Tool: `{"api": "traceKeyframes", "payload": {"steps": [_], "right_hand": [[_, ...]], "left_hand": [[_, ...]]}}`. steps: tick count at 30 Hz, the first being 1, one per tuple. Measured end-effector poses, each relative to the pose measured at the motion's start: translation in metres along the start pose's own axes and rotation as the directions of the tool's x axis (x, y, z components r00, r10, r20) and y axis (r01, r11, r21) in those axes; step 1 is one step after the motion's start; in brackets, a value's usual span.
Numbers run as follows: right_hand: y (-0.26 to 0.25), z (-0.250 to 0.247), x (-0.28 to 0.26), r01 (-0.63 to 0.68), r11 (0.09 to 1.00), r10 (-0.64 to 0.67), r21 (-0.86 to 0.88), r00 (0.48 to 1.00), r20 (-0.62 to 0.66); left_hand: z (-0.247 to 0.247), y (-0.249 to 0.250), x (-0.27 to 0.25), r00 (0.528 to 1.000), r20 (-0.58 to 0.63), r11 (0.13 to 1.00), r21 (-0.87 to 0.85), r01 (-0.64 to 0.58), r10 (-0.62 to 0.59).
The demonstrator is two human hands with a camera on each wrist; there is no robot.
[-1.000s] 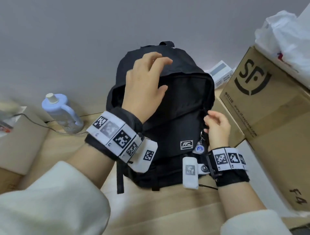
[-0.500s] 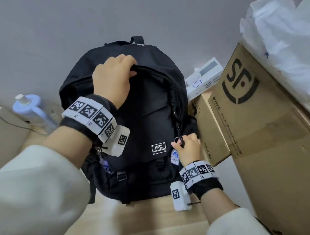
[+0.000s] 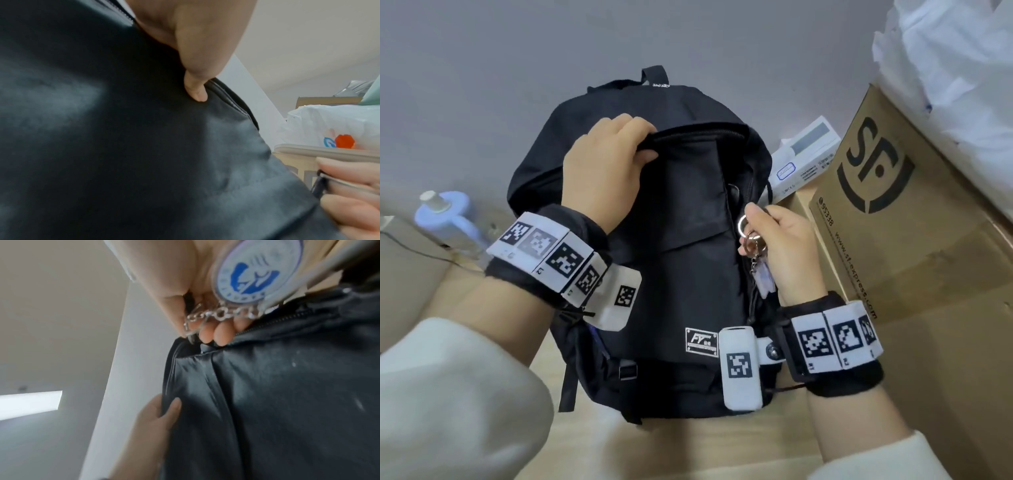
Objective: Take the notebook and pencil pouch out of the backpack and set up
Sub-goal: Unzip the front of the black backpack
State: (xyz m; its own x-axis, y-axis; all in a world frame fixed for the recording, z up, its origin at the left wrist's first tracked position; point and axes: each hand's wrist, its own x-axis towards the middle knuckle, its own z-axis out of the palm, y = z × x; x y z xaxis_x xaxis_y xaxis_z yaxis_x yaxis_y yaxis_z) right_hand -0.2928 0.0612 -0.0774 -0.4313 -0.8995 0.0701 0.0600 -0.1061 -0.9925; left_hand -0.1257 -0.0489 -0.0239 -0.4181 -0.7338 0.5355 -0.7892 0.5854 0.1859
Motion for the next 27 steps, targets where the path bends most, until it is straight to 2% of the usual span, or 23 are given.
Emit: {"api": "traceKeyframes", "payload": {"steps": [2,4,5,6,7,8,9,11,12,14,16,18,20,22,24,25,27], "right_hand": [[0.002,-0.002,-0.003,-0.038,0.999,0.039,-0.011,0.999,0.032],[0.005,-0.007,-0.009,-0.086,0.996,0.084,0.034,0.995,0.056],[0.005,-0.009,-0.010,-0.098,0.995,0.095,0.037,0.993,0.065],[0.004,-0.011,-0.012,-0.105,0.994,0.103,0.030,0.992,0.069],[0.003,-0.012,-0.013,-0.109,0.993,0.106,0.034,0.992,0.071],[0.002,-0.013,-0.013,-0.110,0.993,0.106,0.052,0.991,0.078],[0.000,-0.013,-0.014,-0.108,0.992,0.102,0.061,0.990,0.093],[-0.003,-0.015,-0.016,-0.086,0.995,0.078,0.054,0.987,0.142],[-0.005,-0.017,-0.017,-0.073,0.996,0.064,0.048,0.984,0.164],[-0.009,-0.022,-0.020,-0.055,0.998,0.050,0.020,0.978,0.203],[-0.013,-0.028,-0.024,-0.060,0.997,0.049,0.041,0.975,0.218],[-0.014,-0.035,-0.025,-0.081,0.989,0.065,0.127,0.990,0.127],[-0.008,-0.043,-0.024,-0.102,0.982,0.111,0.160,0.993,-0.045],[0.005,-0.044,-0.021,-0.111,0.994,0.110,-0.003,0.986,-0.126],[0.022,-0.038,-0.018,-0.113,0.935,0.097,-0.337,0.993,-0.063],[0.029,-0.032,-0.017,-0.094,0.872,0.101,-0.481,0.995,-0.011],[0.034,-0.020,-0.016,-0.037,0.801,0.055,-0.598,0.998,0.012]], "left_hand": [[0.002,0.002,-0.004,0.999,0.029,1.000,-0.009,-0.024,0.024],[0.002,0.008,-0.008,0.999,-0.013,0.999,-0.021,-0.047,0.047],[0.003,0.014,-0.011,0.994,-0.046,0.995,-0.019,-0.100,0.099],[0.005,0.023,-0.013,0.978,-0.053,0.980,0.001,-0.201,0.201],[0.010,0.033,-0.015,0.942,-0.007,0.942,0.011,-0.336,0.336],[0.015,0.043,-0.017,0.888,0.091,0.893,-0.039,-0.449,0.451],[0.021,0.053,-0.018,0.839,0.205,0.863,-0.151,-0.482,0.505],[0.030,0.067,-0.017,0.786,0.396,0.862,-0.392,-0.323,0.475],[0.035,0.070,-0.015,0.784,0.429,0.855,-0.461,-0.236,0.448],[0.042,0.073,-0.011,0.788,0.454,0.859,-0.482,-0.175,0.416],[0.046,0.072,-0.009,0.814,0.416,0.846,-0.508,-0.162,0.405],[0.051,0.068,-0.010,0.868,0.375,0.785,-0.619,-0.026,0.324],[0.053,0.066,-0.011,0.886,0.413,0.646,-0.739,0.189,0.213],[0.054,0.065,-0.013,0.885,0.434,0.552,-0.786,0.278,0.172],[0.052,0.069,-0.014,0.877,0.447,0.517,-0.801,0.303,0.178],[0.050,0.071,-0.014,0.877,0.447,0.526,-0.796,0.298,0.179],[0.045,0.075,-0.014,0.891,0.419,0.590,-0.770,0.245,0.177]]}}
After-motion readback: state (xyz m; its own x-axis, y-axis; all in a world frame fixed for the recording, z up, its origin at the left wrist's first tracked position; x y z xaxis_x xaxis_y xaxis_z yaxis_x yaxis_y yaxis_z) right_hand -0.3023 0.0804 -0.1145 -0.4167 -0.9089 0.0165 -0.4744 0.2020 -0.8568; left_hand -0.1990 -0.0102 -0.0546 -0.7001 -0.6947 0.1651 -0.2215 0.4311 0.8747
